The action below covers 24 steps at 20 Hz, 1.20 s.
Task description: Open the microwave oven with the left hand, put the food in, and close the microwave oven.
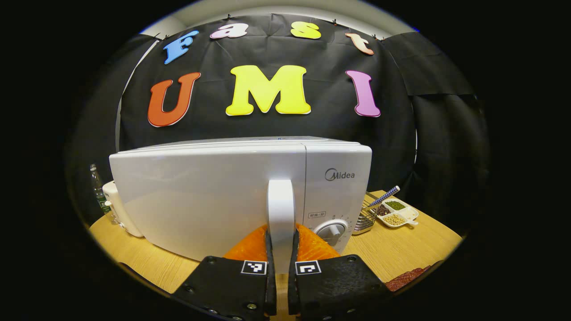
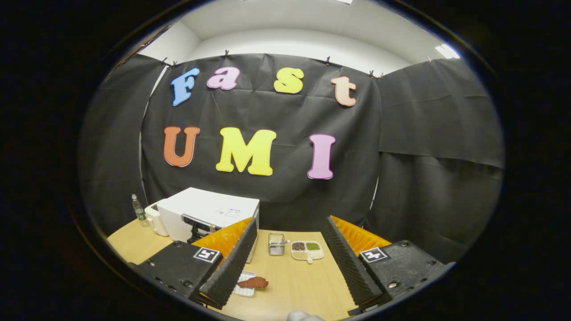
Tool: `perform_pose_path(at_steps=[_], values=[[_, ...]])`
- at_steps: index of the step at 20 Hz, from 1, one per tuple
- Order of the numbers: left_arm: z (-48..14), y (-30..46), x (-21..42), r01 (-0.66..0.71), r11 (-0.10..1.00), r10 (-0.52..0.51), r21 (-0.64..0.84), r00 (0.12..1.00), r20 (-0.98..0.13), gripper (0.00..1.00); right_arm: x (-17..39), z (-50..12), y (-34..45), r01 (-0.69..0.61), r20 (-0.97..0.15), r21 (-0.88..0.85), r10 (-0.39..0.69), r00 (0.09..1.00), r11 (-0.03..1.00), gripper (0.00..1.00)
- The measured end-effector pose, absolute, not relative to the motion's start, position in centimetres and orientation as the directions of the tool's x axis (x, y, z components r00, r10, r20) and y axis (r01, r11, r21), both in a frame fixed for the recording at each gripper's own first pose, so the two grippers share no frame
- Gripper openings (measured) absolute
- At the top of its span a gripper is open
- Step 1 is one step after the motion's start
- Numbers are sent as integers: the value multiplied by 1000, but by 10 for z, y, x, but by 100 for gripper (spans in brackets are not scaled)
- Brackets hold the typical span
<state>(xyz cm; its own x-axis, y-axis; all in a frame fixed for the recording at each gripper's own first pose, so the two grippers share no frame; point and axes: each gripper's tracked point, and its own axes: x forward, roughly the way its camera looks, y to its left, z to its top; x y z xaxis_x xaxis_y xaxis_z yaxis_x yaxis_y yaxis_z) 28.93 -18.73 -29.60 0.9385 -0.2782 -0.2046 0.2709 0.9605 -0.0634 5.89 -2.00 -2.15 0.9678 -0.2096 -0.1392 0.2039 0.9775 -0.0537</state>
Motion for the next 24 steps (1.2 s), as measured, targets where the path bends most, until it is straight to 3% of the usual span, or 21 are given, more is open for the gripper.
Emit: perform_pose_path(at_steps=[7, 11, 14, 24], values=[[-296, -187, 287, 297, 951, -308, -84, 927, -212, 6, 51, -12, -14, 183, -120, -94, -194, 974, 979, 92], [-294, -172, 253, 330, 943, -333, -45, 930, -158, 6, 51, -13, -14, 167, -115, -89, -177, 977, 982, 92], [-297, -162, 232, 354, 932, -362, -74, 913, -190, 6, 47, -16, -11, 150, -116, -70, -158, 981, 986, 93], [-298, -124, 186, 303, 949, -314, -82, 921, -229, 7, 34, -19, -1, 78, -96, -40, -82, 992, 996, 92]])
